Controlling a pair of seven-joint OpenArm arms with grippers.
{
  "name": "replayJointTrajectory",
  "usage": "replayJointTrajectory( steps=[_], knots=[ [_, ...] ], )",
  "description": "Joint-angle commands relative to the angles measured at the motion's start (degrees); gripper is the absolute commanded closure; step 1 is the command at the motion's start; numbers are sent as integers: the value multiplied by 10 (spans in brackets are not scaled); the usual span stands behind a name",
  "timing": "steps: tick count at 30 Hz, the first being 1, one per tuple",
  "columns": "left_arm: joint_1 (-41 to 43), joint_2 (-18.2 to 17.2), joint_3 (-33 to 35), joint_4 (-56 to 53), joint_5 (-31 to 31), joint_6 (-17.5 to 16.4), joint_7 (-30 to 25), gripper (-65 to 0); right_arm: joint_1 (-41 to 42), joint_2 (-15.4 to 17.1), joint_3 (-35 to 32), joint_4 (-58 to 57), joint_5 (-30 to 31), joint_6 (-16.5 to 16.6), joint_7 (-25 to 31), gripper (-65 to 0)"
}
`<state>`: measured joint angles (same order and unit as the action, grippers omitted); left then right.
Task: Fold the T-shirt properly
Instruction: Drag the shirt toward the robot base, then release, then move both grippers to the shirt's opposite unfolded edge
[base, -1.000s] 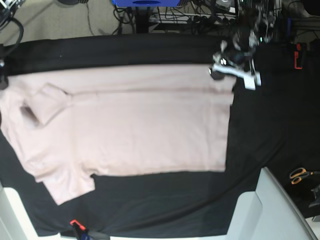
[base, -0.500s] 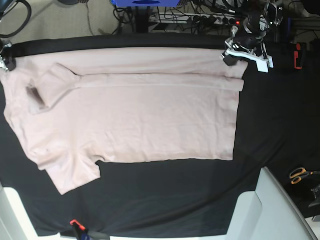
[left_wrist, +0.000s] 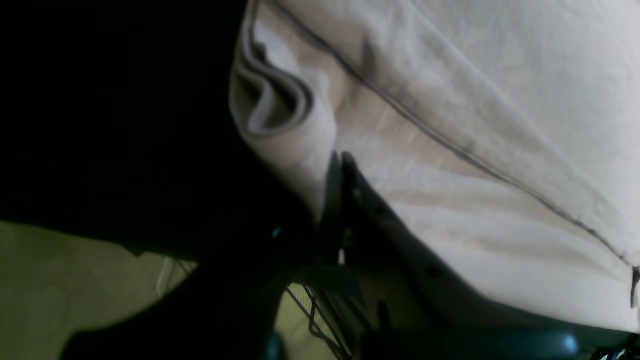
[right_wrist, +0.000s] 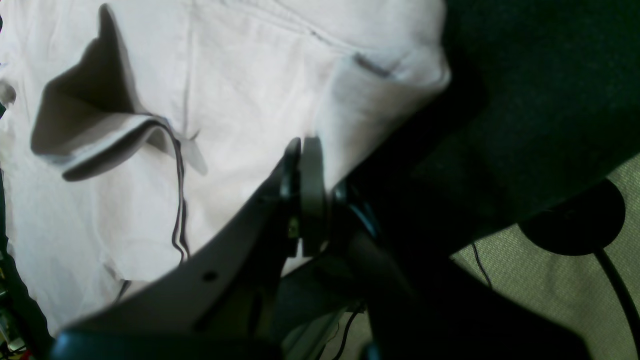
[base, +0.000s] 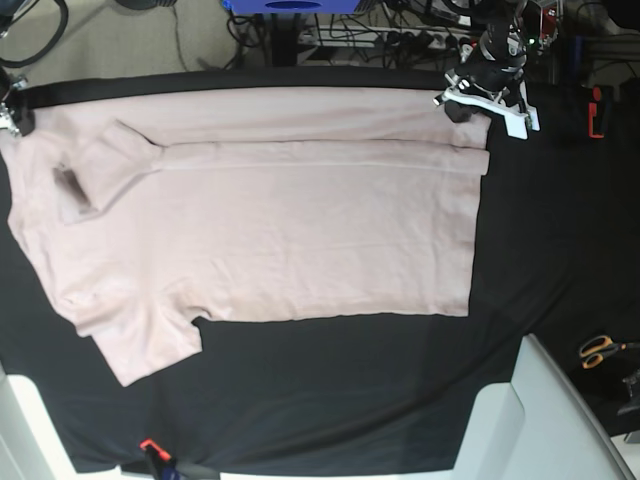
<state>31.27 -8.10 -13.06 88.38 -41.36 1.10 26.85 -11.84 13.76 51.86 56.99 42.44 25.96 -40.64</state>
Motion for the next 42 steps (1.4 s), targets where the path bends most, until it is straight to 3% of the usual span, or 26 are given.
replayJointTrajectory(
  steps=[1,8,14,16,19,21,24,29,33,37,42],
  knots=[
    [3,-5,-3,6,5,3,-7,0,-2,14,4,9,0,-2,9,-3],
    [0,-6,-5,-21,4,3,-5,0,-2,4,9,7,2,-2,6,-36],
    [3,-7,-7,-31,5,3,-5,-10,-3,1,9,7,2,-2,6,-311],
    [3,-9,-7,-31,5,3,-5,-115,-9,-3,9,7,3,-2,6,-353],
    [14,-9,-8,-31,5,3,-5,-227,-17,-6,9,9,3,-2,7,-356],
    [22,-9,-9,-30,4,3,-5,-258,-25,-6,9,9,3,-2,7,-357],
    [39,-5,-39,-31,4,3,-5,-265,-40,-6,11,9,3,-2,10,-357],
    [60,7,-141,-20,3,3,-5,-265,-57,-4,68,14,1,-2,6,-359],
    [55,3,-212,15,4,3,-5,-265,-68,-2,69,91,-2,-1,9,-359],
    [32,-15,-240,94,5,3,-5,-265,-46,33,41,161,-3,-2,10,-359],
    [-42,-80,-178,114,5,3,-4,-262,44,142,-108,112,-6,-2,39,-359]
  ],
)
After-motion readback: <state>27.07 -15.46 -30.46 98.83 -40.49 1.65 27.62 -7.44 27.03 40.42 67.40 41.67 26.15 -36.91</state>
